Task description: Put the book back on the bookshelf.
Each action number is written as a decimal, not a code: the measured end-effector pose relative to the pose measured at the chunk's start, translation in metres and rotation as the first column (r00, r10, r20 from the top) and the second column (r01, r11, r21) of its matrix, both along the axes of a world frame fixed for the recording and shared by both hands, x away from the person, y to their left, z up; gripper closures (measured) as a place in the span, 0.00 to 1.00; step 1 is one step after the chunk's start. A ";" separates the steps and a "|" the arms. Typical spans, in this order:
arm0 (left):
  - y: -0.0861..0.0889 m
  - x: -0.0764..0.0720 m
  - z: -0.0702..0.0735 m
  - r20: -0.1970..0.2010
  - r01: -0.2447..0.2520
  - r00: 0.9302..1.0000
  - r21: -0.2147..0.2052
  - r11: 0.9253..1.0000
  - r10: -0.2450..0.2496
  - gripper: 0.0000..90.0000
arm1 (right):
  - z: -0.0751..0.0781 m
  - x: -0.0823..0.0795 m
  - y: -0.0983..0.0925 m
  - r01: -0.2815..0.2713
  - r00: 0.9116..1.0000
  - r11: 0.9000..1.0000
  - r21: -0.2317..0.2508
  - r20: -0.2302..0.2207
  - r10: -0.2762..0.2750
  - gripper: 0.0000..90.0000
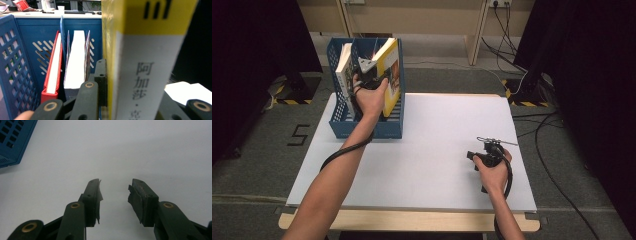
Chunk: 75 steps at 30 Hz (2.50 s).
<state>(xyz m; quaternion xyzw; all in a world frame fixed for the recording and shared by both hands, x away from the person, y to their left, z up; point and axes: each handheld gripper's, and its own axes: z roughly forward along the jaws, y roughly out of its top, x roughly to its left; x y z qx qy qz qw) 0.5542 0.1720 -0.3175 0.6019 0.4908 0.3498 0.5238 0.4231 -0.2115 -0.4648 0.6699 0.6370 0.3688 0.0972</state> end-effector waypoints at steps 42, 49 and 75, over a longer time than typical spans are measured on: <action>-0.011 0.025 -0.013 -0.028 -0.015 0.999 0.019 1.000 0.016 0.83 | -0.004 -0.006 -0.005 0.026 0.999 0.999 0.029 0.022 -0.026 0.66; -0.014 0.028 -0.015 -0.026 -0.024 0.999 0.029 0.999 0.025 0.83 | -0.005 -0.006 -0.004 0.018 1.000 1.000 0.013 0.026 -0.018 0.65; -0.021 0.032 -0.023 -0.025 -0.053 0.998 0.066 0.996 0.055 0.83 | -0.008 -0.007 -0.002 0.016 1.000 1.000 0.016 0.016 -0.017 0.65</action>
